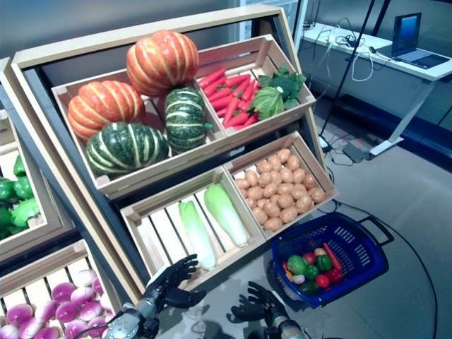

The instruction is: Put vegetables into the basket

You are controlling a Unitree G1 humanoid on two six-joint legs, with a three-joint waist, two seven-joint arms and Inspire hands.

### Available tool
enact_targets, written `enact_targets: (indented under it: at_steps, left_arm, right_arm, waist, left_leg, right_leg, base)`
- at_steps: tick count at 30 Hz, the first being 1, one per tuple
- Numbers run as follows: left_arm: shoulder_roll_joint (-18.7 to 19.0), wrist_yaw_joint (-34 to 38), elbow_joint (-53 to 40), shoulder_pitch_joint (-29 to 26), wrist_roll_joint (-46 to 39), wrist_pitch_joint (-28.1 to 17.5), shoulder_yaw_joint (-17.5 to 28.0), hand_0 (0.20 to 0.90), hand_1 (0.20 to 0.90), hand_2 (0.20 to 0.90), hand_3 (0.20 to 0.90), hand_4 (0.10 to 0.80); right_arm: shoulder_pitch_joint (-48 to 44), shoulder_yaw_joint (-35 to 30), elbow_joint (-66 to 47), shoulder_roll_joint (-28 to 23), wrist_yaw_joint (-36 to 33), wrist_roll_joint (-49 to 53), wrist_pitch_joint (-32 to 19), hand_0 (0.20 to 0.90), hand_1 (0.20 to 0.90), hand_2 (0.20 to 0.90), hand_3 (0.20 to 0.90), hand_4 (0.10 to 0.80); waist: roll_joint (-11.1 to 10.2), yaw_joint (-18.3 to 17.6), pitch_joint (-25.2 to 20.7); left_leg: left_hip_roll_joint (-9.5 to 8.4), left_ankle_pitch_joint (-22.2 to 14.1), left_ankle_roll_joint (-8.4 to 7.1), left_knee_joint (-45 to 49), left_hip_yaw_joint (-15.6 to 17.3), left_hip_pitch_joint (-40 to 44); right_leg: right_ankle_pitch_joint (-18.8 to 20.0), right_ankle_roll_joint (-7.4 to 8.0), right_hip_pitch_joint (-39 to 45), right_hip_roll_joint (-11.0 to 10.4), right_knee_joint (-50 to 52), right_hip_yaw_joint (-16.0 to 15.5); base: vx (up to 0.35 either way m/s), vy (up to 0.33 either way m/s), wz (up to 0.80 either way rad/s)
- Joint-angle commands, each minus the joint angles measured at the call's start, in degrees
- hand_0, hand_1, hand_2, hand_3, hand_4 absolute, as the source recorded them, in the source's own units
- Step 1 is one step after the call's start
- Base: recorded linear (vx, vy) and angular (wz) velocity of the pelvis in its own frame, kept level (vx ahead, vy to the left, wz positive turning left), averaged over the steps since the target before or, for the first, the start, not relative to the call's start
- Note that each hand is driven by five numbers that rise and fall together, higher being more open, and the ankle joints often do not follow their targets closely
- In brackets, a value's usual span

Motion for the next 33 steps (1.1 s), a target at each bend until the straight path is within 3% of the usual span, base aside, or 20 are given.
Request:
enact_targets:
  at_steps: [1, 13, 17, 25, 28, 33]
  left_arm:
    - [0.02, 0.34, -3.01, -5.51, 1.16, -3.45, -0.27, 0.9, 0.9, 0.9, 0.9, 0.8]
    - [0.59, 3.81, -2.58, -6.29, 8.73, -5.38, -1.59, 0.9, 0.9, 0.9, 0.9, 0.8]
    - [2.66, 8.48, -6.55, -6.96, 12.82, -6.42, -1.32, 0.9, 0.9, 0.9, 0.9, 0.8]
    - [12.01, 20.06, -23.44, -9.8, 25.61, -5.55, 4.14, 0.9, 0.9, 0.9, 0.9, 0.8]
    - [14.51, 26.73, -27.6, -10.81, 39.78, -5.61, 6.29, 0.9, 0.9, 0.9, 0.9, 0.8]
    - [22.54, 31.24, -30.93, -15.41, 56.52, -1.58, 6.71, 0.9, 0.9, 0.9, 0.9, 0.8]
  right_arm:
    - [-4.73, -0.34, -3.06, 0.39, -0.9, 2.48, -2.93, 0.9, 0.9, 0.9, 0.9, 0.8]
    - [-5.01, -0.29, -2.31, 0.62, -0.98, 3.4, -2.98, 0.9, 0.9, 0.9, 0.9, 0.8]
    - [-4.75, -0.69, -2.52, 0.28, -1.05, 3.54, -2.83, 0.9, 0.9, 0.9, 0.9, 0.8]
    - [-2.88, -1.62, -5.53, -1.17, -2.32, 3.31, -1.17, 0.9, 0.9, 0.9, 0.9, 0.8]
    - [-2.17, -2.39, -5.32, -1.43, -2.06, 2.68, -1.45, 0.9, 0.9, 0.9, 0.9, 0.8]
    - [-0.87, -2.55, -4.62, -2.65, -1.54, 1.18, -2.6, 0.9, 0.9, 0.9, 0.9, 0.8]
  waist:
    - [-2.05, -0.08, 0.75]
    - [-1.86, -0.24, 0.82]
    - [-1.59, -0.35, 0.9]
    - [-0.77, -0.26, 1.11]
    - [-0.47, -0.4, 0.88]
    - [0.2, -1.42, 0.24]
  left_leg:
    - [-6.08, -3.74, 3.25, 0.49, -0.69, 0.23]
    - [-6.0, -3.67, 3.1, 0.49, -0.55, 0.39]
    - [-5.97, -3.66, 3.03, 0.49, -0.42, 0.34]
    - [-6.12, -3.41, 2.91, 0.49, -0.67, -0.01]
    - [-6.09, -3.28, 2.77, 0.49, -0.53, -0.28]
    - [-6.16, -3.28, 2.61, 0.49, -0.06, -0.52]
  right_leg:
    - [-4.54, -2.4, 4.67, 2.63, 0.36, 2.79]
    - [-4.58, -2.47, 4.8, 2.71, 0.36, 2.99]
    - [-4.61, -2.48, 4.71, 2.69, 0.36, 3.14]
    - [-4.65, -2.7, 4.54, 2.5, 0.36, 3.2]
    - [-4.51, -2.65, 4.32, 2.38, 0.36, 3.24]
    - [-4.41, -2.41, 3.92, 2.32, 0.36, 3.79]
  base:
    - [0.0, 0.0, 0.0]
    - [0.0, 0.0, 0.0]
    - [0.0, 0.0, 0.0]
    - [0.0, 0.0, 0.0]
    - [0.022, 0.014, 0.0]
    - [0.043, 0.027, -0.01]
